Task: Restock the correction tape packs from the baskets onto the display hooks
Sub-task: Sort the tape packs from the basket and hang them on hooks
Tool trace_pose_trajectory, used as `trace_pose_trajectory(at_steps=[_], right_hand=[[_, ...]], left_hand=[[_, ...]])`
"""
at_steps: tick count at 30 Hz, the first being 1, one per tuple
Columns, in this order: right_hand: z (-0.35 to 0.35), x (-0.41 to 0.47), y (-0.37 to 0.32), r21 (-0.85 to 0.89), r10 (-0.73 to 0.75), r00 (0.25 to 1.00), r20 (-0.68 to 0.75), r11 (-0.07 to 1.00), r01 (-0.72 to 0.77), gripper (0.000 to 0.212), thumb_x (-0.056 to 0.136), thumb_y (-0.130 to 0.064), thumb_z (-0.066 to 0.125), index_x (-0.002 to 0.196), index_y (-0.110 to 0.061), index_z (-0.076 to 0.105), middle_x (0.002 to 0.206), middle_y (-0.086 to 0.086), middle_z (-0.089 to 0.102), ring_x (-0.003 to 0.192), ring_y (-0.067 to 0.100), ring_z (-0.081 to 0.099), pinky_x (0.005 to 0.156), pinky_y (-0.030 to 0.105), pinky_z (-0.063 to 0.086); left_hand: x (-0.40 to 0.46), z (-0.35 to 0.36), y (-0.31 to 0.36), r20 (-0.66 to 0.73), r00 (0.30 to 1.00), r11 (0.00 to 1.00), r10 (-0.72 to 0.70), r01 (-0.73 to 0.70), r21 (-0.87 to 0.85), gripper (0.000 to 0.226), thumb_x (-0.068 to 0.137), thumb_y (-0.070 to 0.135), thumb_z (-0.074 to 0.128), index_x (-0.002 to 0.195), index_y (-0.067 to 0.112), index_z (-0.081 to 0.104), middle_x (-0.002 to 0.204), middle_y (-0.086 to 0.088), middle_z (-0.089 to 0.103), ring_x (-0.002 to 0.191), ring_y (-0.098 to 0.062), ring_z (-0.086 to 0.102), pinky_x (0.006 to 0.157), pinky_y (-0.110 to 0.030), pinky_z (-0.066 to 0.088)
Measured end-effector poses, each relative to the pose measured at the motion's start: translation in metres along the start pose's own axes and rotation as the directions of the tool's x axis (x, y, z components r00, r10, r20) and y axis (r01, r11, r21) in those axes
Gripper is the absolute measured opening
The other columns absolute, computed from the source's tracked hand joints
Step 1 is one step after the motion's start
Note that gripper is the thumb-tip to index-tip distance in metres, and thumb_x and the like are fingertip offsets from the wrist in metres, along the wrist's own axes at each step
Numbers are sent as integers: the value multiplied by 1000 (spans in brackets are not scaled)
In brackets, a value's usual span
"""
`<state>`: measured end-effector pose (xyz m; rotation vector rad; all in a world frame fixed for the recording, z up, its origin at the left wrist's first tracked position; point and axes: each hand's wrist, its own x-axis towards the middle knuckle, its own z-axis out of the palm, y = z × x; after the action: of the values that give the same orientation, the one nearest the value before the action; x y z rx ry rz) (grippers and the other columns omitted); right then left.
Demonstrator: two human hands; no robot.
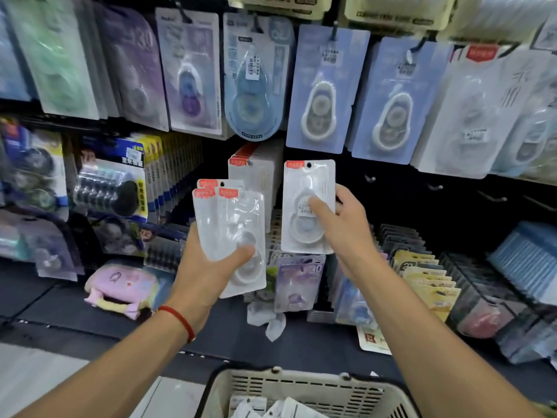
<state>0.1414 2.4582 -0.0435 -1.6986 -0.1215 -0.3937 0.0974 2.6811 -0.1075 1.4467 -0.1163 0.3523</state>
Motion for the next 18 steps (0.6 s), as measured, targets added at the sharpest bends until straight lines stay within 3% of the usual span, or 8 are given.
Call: trace_pose_trajectory(at_steps=[5,9,11,13,15,18], right_hand=[[7,-2,6,7,10,998,-70,1000,-9,25,96,-29,71,121,-28,66,105,-7,79,92,10,77,82,39,63],[10,-3,6,-56,-31,995,-90,998,25,25,98,-33,70,122,-29,67,104,-10,79,89,3,75,74,28,58],[11,-2,6,-198,-10,996,-92,980,-9,46,99,-43,68,139,-23,58,122,-7,74,102,6,71,81,28,54],[11,-4,9,-397,4,995,-100,917,-43,64,99,-52,63,152,-19,44,141,0,57,123,16,58,97,38,51],[13,-9,10,-416,-43,998,-53,909,17,52,99,-50,64,142,-24,51,133,-5,59,116,8,59,98,36,52],[21,-19,10,-267,4,991,133,963,32,38,93,-55,70,124,-33,64,110,-16,68,94,-9,64,83,22,52]], left_hand=[[-1,0,3,-6,998,998,62,-62,23,78,60,46,91,129,46,56,123,18,72,114,-3,70,95,-33,55],[-1,-1,7,-17,996,996,86,-85,32,78,64,41,91,131,43,52,123,21,70,114,0,68,94,-28,53],[0,0,6,-13,997,997,75,-74,32,73,67,35,91,128,43,53,122,20,70,114,-2,68,95,-30,54],[0,2,5,7,998,998,55,-56,23,71,67,35,92,127,40,54,122,18,71,113,-3,69,96,-33,56],[0,5,3,36,998,999,42,-42,0,74,66,36,94,130,36,54,123,15,71,114,-6,70,97,-38,58],[1,9,4,78,996,998,39,-34,-58,82,69,33,96,138,28,53,131,4,71,121,-18,70,102,-48,56]])
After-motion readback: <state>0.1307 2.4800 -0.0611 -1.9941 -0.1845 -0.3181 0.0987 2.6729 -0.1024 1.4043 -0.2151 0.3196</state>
